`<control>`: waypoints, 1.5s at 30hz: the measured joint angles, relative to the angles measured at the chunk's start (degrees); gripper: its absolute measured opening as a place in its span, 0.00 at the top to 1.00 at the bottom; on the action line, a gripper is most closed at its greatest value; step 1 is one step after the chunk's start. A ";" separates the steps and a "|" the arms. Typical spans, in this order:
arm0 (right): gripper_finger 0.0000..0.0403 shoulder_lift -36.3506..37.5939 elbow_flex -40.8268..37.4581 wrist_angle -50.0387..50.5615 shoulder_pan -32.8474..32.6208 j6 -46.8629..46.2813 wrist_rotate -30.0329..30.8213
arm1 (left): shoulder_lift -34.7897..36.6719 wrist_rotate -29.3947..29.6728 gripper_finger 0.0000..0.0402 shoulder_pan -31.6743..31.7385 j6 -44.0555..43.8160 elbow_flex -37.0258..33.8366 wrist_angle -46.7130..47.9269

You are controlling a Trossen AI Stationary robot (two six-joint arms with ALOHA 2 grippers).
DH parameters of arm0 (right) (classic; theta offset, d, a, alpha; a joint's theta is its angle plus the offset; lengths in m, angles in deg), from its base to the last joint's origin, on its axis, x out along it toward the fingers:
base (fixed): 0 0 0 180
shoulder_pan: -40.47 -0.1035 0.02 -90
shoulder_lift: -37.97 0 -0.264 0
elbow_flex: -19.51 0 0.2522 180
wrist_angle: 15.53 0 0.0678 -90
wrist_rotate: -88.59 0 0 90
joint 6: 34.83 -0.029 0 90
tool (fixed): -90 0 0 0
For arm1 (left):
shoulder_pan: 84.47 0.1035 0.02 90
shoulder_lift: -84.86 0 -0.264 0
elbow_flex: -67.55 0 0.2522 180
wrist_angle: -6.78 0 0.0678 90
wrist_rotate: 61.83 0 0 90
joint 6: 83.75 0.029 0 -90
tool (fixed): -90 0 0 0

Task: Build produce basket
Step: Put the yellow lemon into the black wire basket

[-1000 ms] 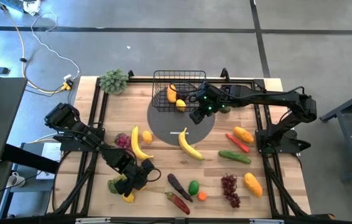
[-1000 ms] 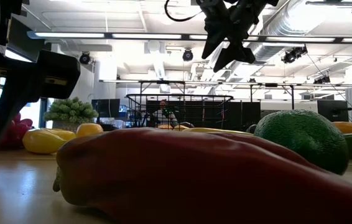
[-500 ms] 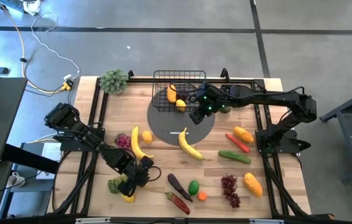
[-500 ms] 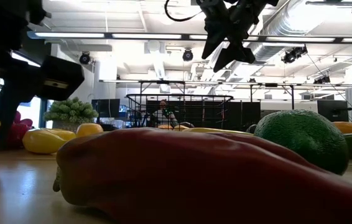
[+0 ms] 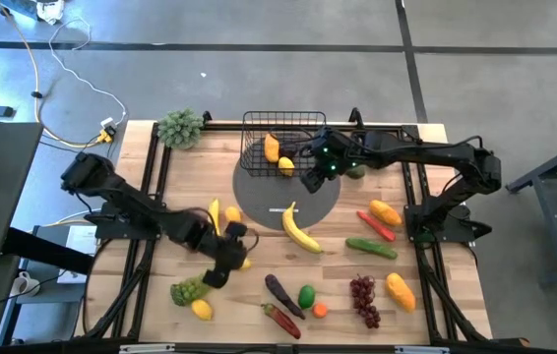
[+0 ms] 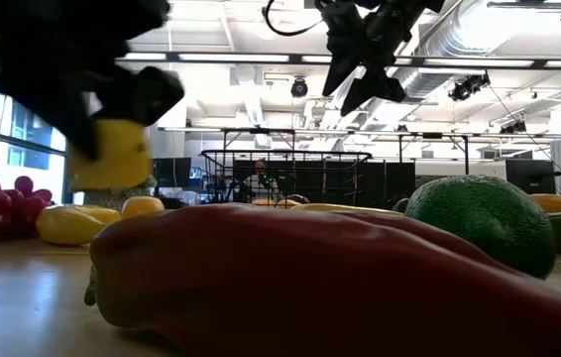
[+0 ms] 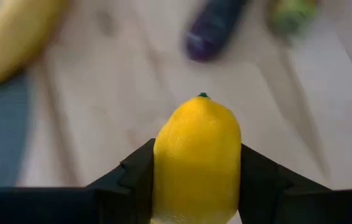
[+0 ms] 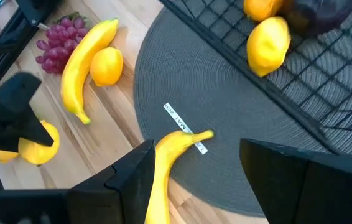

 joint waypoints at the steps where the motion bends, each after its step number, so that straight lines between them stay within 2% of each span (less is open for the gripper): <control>1: 0.46 0.11 0.00 -0.29 0.27 0.19 0.00 | 0.79 0.57 0.62 1.12 0.08 0.00 -0.12; 8: 0.46 1.50 0.00 -2.74 3.00 2.45 0.00 | 6.05 6.27 0.62 9.71 1.51 0.03 -1.93; 13: 0.46 2.54 0.04 -4.35 5.11 3.76 -0.08 | 9.62 6.69 0.62 16.29 1.52 0.00 -3.44; 19: 0.46 3.11 0.04 -6.92 7.36 5.09 -0.11 | 11.88 6.99 0.62 23.73 1.55 0.00 -10.94; 26: 0.46 3.11 0.04 -7.95 10.32 6.41 0.87 | 11.26 7.05 0.62 31.62 1.53 0.02 -20.48; 35: 0.46 3.09 0.04 -9.57 14.01 9.58 2.14 | 10.94 7.03 0.62 40.79 0.22 -0.02 -22.07; 45: 0.46 3.07 0.04 -9.81 17.46 14.14 2.90 | 5.75 5.36 0.62 45.32 -0.09 -0.02 -25.59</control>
